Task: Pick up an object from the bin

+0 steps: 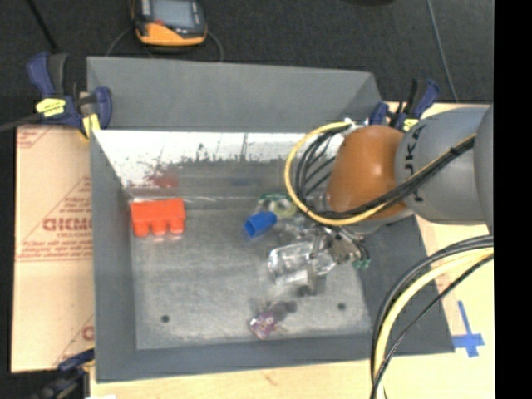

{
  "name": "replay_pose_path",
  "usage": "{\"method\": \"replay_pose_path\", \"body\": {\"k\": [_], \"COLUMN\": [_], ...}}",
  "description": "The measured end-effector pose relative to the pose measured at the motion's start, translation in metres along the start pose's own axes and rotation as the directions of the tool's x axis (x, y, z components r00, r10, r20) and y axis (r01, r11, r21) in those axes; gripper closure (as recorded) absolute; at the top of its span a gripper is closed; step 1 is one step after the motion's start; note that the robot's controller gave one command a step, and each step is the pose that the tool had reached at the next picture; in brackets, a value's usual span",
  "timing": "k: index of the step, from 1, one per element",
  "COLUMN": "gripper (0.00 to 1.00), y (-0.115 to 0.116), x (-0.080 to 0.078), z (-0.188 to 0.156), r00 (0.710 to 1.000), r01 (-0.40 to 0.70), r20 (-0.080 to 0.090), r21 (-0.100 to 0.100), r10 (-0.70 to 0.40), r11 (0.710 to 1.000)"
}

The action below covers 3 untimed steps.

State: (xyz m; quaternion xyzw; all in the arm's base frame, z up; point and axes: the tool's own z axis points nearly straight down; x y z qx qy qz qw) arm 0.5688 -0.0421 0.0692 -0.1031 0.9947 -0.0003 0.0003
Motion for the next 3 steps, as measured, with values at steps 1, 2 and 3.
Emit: {"method": "replay_pose_path", "body": {"k": [1,2,3], "gripper": [0.0,1.0,1.0], "y": [-0.001,-0.001,-0.003], "x": [-0.001,-0.001,-0.003], "z": [-0.001,-0.001,-0.089], "r00": [1.0,1.0,1.0], "r01": [-0.002,-0.002,-0.006], "r20": [0.003,0.004,0.008], "r21": [0.001,0.001,0.003], "r10": [0.002,0.002,0.006], "r11": [1.0,1.0,1.0]}}
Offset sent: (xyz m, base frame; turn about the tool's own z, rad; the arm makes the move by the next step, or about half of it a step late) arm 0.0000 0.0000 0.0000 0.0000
